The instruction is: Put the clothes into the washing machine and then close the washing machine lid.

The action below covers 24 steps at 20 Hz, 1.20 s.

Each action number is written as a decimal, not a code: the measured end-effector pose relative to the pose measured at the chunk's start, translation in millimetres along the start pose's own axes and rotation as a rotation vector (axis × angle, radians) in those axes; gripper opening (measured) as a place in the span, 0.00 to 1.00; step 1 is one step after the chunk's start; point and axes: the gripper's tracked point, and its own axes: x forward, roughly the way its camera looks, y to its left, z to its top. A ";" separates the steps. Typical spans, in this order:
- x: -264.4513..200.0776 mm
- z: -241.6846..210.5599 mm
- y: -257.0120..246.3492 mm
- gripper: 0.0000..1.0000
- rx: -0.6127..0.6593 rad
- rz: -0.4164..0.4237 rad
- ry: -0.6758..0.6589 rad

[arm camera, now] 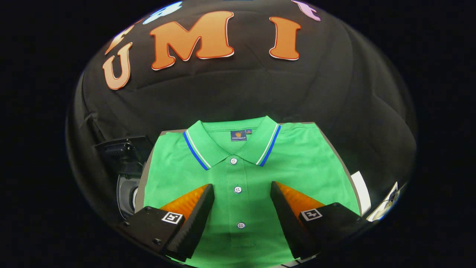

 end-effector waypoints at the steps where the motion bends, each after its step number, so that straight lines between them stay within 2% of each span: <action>1: 0.2 0.1 0.4 0.99 -0.010 0.001 0.025; 13: 2.7 1.9 1.6 0.99 -0.020 -0.002 0.158; 20: 2.1 1.7 9.1 0.80 -0.056 -0.002 0.206; 23: 1.8 7.6 12.5 0.51 -0.078 -0.001 0.220; 24: 2.8 3.5 14.0 0.49 -0.084 -0.008 0.224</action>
